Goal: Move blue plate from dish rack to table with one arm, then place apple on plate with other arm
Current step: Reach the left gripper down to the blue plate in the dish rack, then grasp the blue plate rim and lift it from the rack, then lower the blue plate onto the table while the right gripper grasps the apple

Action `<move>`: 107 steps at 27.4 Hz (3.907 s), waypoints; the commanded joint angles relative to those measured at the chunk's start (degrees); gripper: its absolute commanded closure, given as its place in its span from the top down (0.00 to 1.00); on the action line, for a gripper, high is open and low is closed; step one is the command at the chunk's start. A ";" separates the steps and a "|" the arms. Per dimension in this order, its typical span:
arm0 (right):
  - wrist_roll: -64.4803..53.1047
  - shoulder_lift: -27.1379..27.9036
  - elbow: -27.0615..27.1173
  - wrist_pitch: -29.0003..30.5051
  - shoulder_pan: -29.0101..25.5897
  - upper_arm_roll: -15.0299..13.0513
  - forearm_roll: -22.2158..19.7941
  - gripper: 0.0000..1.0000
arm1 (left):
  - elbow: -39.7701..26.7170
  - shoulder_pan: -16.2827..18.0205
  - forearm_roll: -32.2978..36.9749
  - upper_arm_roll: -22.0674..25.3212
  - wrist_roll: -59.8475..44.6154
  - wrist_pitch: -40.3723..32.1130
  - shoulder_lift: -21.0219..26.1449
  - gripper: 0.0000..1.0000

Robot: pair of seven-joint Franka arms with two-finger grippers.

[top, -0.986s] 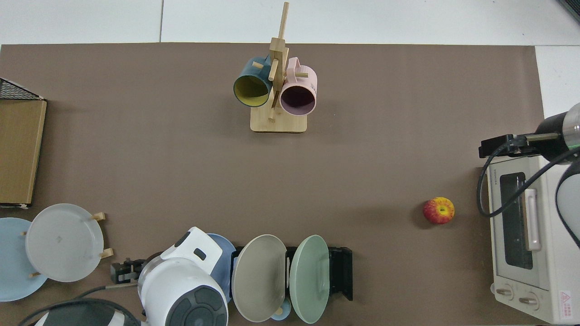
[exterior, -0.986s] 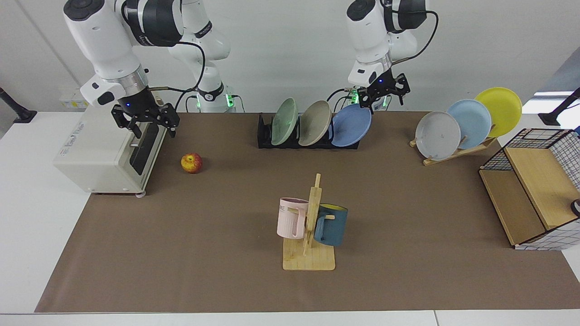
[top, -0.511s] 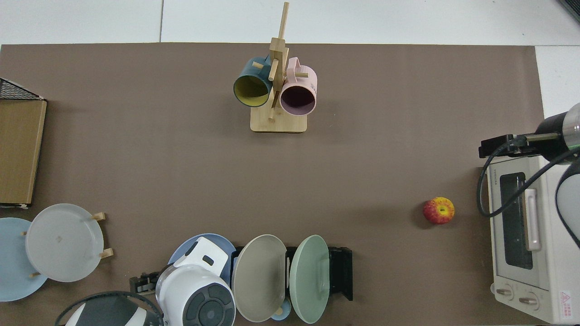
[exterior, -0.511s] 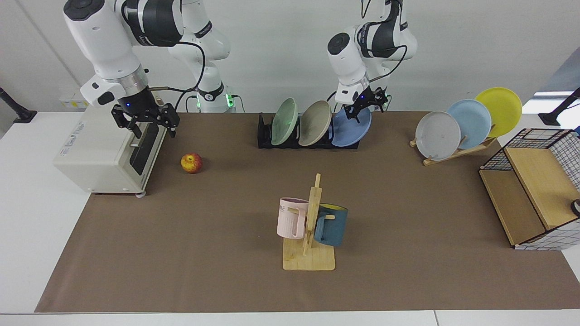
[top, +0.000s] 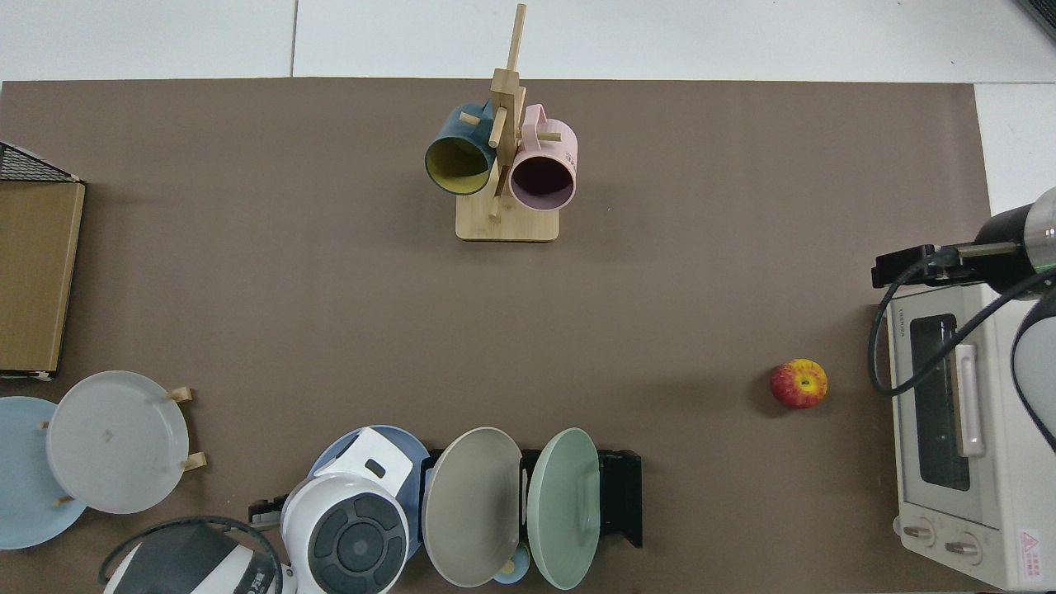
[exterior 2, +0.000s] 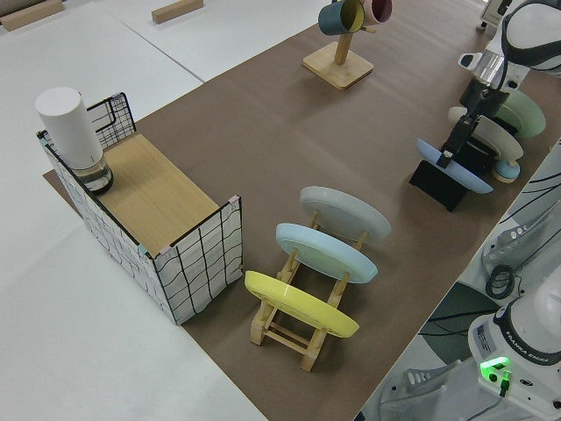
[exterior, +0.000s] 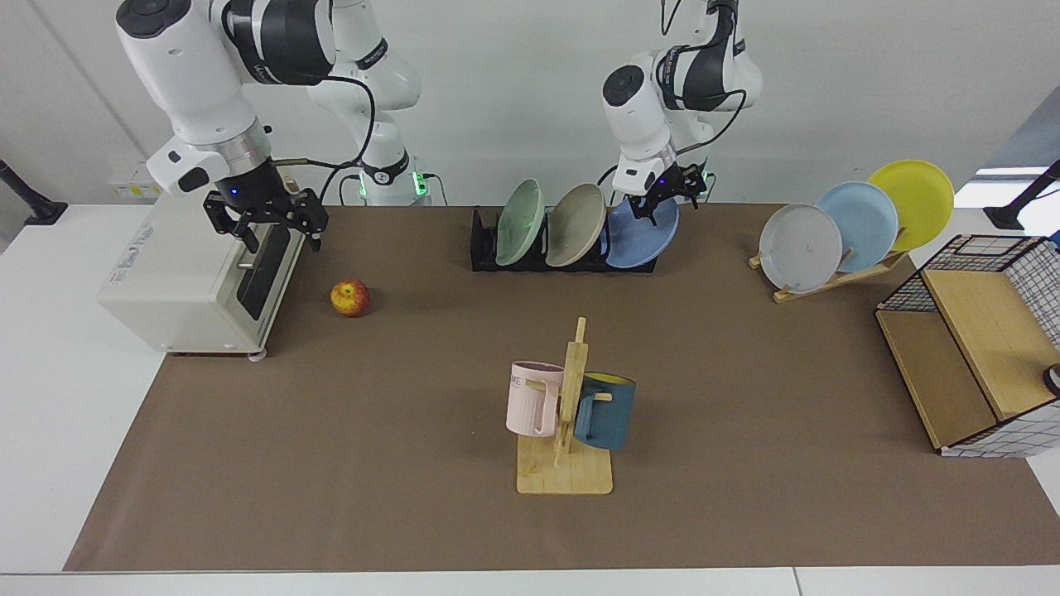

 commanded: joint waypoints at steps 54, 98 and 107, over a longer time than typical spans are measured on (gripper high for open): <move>-0.49 -1.20 -1.42 0.74 -0.42 0.11 0.46 1.00 | 20.81 8.61 9.16 -7.73 3.03 -19.75 1.16 0.00; 0.39 -1.11 -23.38 14.18 1.25 0.55 -0.42 1.00 | 14.84 3.96 -14.65 -3.08 6.37 39.57 31.66 0.00; 0.39 -0.41 -29.80 20.95 1.25 0.46 -1.12 1.00 | 13.96 5.01 -14.56 -2.64 8.83 39.40 31.58 0.00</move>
